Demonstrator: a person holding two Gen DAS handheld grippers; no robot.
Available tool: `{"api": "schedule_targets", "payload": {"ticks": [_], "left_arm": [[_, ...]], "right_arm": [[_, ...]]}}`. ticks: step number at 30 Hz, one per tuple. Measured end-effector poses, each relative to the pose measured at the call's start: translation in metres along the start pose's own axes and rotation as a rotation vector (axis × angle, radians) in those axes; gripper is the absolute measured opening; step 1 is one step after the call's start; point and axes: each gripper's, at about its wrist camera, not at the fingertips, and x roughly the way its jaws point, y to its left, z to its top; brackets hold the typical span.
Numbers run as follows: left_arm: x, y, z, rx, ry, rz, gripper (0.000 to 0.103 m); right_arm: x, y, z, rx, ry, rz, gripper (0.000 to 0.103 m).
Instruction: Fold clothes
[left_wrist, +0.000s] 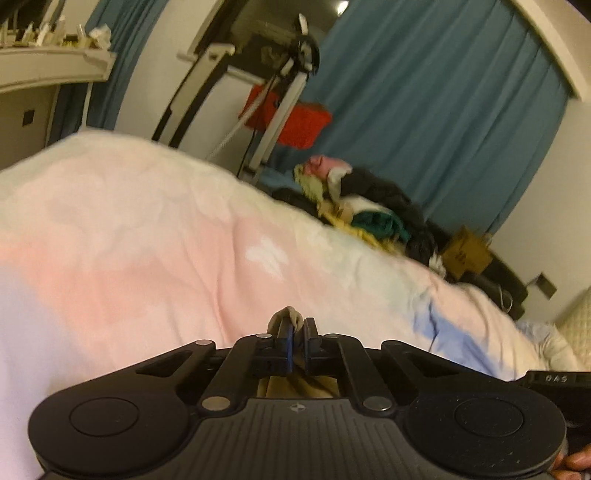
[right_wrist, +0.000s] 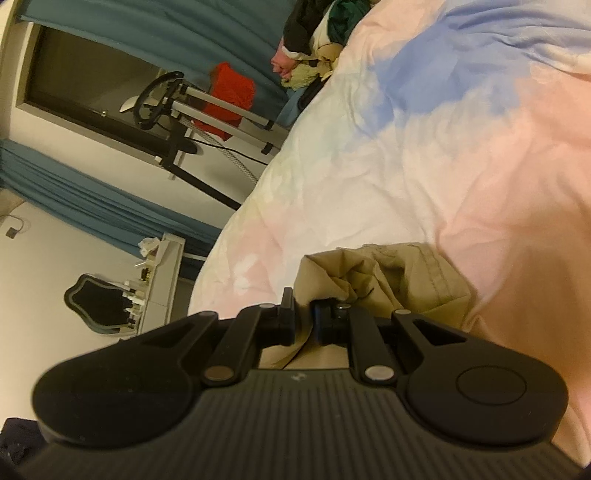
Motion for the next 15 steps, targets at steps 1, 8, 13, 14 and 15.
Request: {"api": "schedule_targets", "payload": {"ticks": [1, 8, 13, 14, 15], "left_arm": [[-0.002, -0.001, 0.003, 0.000, -0.015, -0.002, 0.005], [0.007, -0.005, 0.011, 0.020, 0.011, -0.002, 0.014], [-0.011, -0.010, 0.007, 0.054, 0.017, -0.007, 0.060], [-0.017, -0.013, 0.005, 0.067, 0.020, -0.020, 0.065], [-0.024, -0.017, 0.003, 0.081, 0.022, -0.033, 0.067]], "right_arm": [[0.000, 0.001, 0.001, -0.003, 0.000, 0.009, 0.014], [0.012, 0.007, 0.003, -0.065, -0.013, -0.061, 0.025], [-0.003, 0.024, -0.010, -0.169, 0.003, -0.072, 0.082], [-0.008, 0.030, -0.014, -0.206, 0.007, -0.076, 0.082], [-0.014, 0.038, -0.021, -0.267, 0.005, -0.076, 0.082]]}}
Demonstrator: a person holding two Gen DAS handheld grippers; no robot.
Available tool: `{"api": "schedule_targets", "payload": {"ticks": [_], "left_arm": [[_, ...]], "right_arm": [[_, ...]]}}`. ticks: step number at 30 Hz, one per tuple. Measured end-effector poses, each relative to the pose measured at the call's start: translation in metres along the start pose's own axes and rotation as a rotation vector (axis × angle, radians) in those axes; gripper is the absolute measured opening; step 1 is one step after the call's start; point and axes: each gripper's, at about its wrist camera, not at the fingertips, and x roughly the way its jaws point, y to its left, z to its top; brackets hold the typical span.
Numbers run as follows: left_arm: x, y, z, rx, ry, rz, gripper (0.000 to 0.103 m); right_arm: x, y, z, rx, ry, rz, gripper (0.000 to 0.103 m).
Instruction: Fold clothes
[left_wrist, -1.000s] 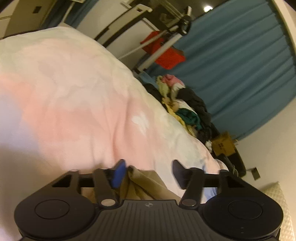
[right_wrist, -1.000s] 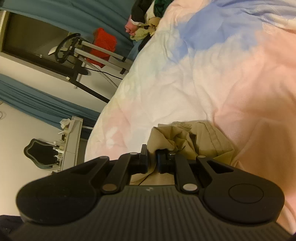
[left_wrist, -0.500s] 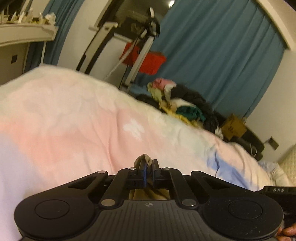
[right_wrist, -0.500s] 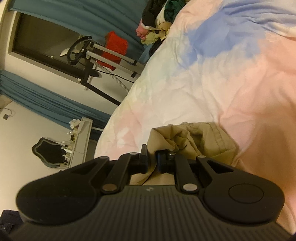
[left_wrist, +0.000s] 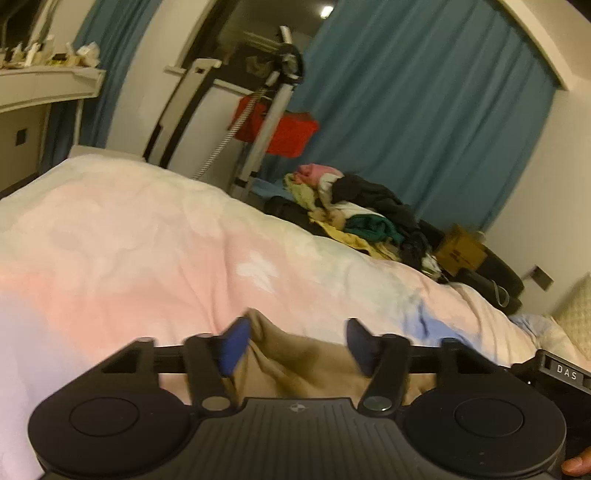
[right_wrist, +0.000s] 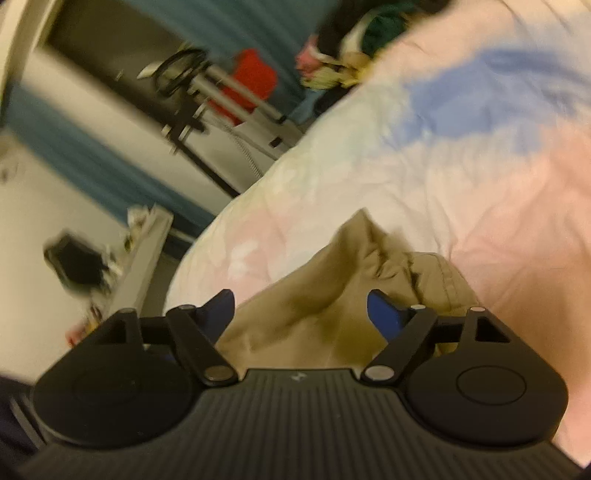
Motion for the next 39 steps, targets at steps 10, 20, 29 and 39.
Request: {"api": "schedule_targets", "payload": {"ticks": [10, 20, 29, 39], "left_arm": [[0.049, -0.014, -0.026, 0.134, 0.103, 0.066, 0.070], [0.047, -0.005, -0.026, 0.104, 0.160, 0.072, 0.068], [-0.016, -0.028, -0.062, 0.122, 0.235, 0.081, 0.068], [-0.070, -0.028, -0.075, 0.006, 0.232, 0.037, 0.070]], "right_arm": [[0.043, 0.027, -0.014, -0.396, 0.016, -0.177, 0.034], [0.036, 0.024, -0.021, -0.386, 0.011, -0.198, 0.034], [-0.025, 0.038, -0.060, -0.421, 0.027, -0.211, 0.034], [-0.021, 0.033, -0.081, -0.395, 0.099, -0.260, 0.034]]}}
